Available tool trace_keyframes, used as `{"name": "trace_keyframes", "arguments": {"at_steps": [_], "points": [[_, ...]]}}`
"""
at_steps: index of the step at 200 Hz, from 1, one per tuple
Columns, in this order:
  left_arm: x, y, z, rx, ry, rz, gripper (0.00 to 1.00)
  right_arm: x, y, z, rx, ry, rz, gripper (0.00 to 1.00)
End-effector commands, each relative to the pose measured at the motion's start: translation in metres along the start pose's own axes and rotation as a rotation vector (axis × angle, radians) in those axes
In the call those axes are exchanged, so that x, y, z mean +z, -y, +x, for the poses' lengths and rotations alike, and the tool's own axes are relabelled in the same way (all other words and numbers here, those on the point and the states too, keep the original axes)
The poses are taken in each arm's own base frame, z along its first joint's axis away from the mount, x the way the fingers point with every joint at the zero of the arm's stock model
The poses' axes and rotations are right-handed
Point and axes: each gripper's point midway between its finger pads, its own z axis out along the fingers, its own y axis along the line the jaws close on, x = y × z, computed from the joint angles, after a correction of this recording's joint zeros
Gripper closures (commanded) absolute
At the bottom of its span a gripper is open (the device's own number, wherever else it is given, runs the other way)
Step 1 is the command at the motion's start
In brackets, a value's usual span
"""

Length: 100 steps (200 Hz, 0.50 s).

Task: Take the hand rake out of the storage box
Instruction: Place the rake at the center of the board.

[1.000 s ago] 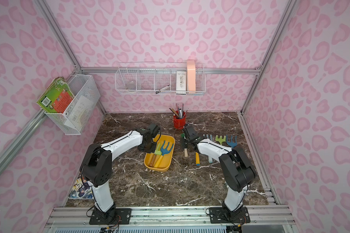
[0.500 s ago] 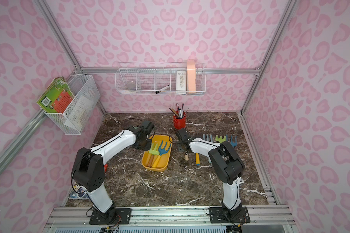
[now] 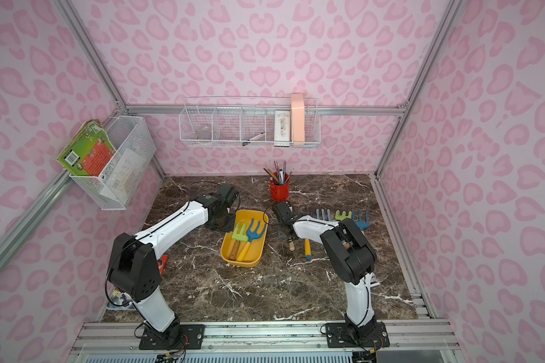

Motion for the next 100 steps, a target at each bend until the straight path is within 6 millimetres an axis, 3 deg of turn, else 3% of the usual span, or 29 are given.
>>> {"name": "trace_keyframes", "arguments": {"at_steps": [1,67,100], "points": [[-0.005,-0.005,0.002,-0.002,-0.002,-0.011,0.66,0.000,-0.005,0.002,0.023,-0.007,-0.032,0.69],[-0.011,-0.006,0.000,-0.004,0.004,-0.008,0.66,-0.014,-0.002,-0.006,0.104,0.020,-0.117,0.63],[-0.014,0.006,0.004,0.011,-0.010,0.059,0.66,-0.033,0.001,-0.018,0.118,0.067,-0.148,0.60]]}}
